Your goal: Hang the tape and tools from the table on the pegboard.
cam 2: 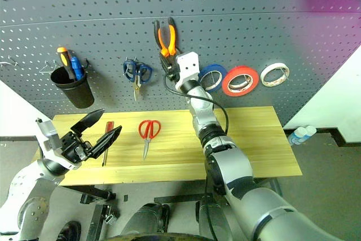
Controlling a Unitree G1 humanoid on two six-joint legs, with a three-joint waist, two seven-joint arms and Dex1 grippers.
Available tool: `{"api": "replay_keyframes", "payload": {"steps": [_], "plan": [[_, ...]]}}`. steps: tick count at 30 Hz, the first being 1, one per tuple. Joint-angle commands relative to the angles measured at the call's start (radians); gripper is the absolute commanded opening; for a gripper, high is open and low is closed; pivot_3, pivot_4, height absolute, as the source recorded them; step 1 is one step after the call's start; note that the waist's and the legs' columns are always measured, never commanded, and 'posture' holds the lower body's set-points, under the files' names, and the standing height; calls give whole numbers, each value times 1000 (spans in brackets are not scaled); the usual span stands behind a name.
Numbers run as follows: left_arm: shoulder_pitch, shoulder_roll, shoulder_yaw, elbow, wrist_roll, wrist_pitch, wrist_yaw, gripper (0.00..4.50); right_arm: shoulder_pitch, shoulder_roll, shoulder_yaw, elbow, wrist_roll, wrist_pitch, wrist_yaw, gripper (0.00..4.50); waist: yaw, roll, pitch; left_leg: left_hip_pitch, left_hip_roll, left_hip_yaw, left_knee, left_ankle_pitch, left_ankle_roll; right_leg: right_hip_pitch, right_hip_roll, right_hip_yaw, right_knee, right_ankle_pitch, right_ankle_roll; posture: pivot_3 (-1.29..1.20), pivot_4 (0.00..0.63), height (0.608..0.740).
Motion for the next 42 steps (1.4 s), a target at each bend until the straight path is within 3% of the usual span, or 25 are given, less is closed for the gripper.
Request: {"api": "replay_keyframes", "payload": {"steps": [1,6,13,21,28,35,42], "plan": [[6,11,23,-34,-20,-8,-2,4500,-10,8,11,-8,-16,-39,-14,2098,0,0,0,0,0,0,0,0,0,0,0,0,0,0,0,78,151,740],[19,8,28,-25,-18,-18,-13,4500,1,14,8,1,-6,-30,12,2098,0,1,1,0,0,0,0,0,0,0,0,0,0,0,0,84,154,740],[24,5,32,-7,-16,-26,-27,4500,4,3,0,7,-13,-28,6,4449,0,1,4,0,0,-1,0,0,0,1,0,0,0,-1,-1,84,157,740],[22,3,30,9,-13,-35,-43,4500,17,9,6,-64,-13,-56,0,4480,1,3,6,0,0,-1,-1,0,0,1,0,0,-1,-1,-1,79,157,740],[28,2,32,14,-12,-46,-50,4500,130,-6,27,-338,15,-13,19,4480,3,3,6,0,0,-1,-1,0,1,1,0,0,-1,-1,-1,72,156,740],[2,-3,14,38,-5,-53,-63,4500,245,-90,-1,-591,98,158,64,4480,7,3,6,0,0,-1,-1,0,1,1,0,0,-2,-1,-1,43,147,740],[-61,-1,-8,102,40,-56,-48,4500,370,-195,-48,-871,377,481,236,4480,7,4,7,0,0,-1,-1,-1,1,2,-1,0,-3,-2,-1,6,148,740]]}}
